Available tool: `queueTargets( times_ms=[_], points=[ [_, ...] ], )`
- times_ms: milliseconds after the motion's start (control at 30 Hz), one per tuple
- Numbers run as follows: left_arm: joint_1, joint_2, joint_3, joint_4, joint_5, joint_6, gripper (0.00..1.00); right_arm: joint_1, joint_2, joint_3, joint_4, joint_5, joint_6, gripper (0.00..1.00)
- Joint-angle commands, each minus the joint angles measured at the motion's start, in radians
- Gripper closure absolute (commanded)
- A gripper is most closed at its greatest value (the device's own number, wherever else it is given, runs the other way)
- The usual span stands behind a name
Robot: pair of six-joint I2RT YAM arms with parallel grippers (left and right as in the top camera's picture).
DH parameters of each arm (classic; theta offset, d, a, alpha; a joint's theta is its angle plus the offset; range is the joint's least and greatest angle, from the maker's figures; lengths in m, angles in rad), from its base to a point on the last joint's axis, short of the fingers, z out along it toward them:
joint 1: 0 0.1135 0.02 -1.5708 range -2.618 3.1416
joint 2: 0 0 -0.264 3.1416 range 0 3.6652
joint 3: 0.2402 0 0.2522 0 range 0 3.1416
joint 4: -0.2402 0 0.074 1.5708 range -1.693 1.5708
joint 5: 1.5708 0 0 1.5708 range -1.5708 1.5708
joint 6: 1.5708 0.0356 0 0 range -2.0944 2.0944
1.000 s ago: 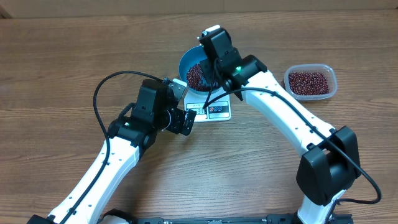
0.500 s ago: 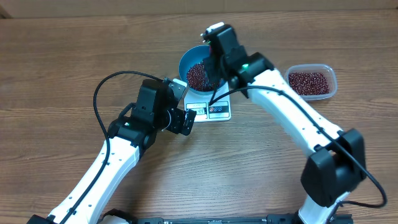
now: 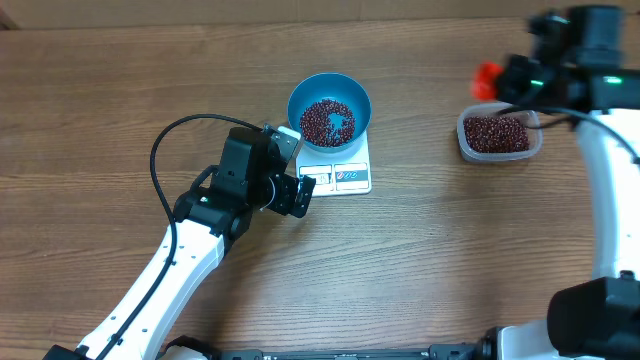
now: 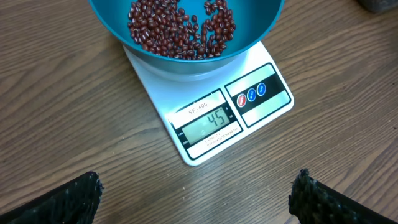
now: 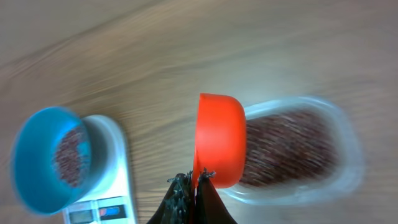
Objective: Scoop item into bowl and weigh 150g on scale
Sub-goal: 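Return the empty scoop with the right gripper to the bean tub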
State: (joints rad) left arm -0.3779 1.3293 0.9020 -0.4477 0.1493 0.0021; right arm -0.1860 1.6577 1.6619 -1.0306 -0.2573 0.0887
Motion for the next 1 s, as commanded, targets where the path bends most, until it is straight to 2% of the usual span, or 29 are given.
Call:
queueTargets(
  times_ms=[0, 100, 167, 700, 967],
  points=[
    [0.005, -0.023, -0.009, 0.003, -0.003, -0.01, 0.0, -0.107, -0.012, -0.026, -0.012, -0.032, -0.027, 0.96],
    [0.005, -0.023, -0.009, 0.003, -0.003, -0.01, 0.0, -0.169, 0.006, -0.074, 0.005, -0.019, -0.042, 0.96],
    [0.005, -0.023, -0.009, 0.003, -0.002, -0.01, 0.0, -0.176, 0.031, -0.108, 0.03, 0.082, -0.041, 0.96],
    [0.005, -0.023, -0.009, 0.003, -0.003, -0.009, 0.0, 0.025, 0.222, -0.121, 0.071, 0.528, -0.038, 0.96],
    [0.005, -0.023, -0.009, 0.003, -0.003, -0.009, 0.0, 0.036, 0.299, -0.121, 0.066, 0.522, -0.039, 0.96]
  ],
)
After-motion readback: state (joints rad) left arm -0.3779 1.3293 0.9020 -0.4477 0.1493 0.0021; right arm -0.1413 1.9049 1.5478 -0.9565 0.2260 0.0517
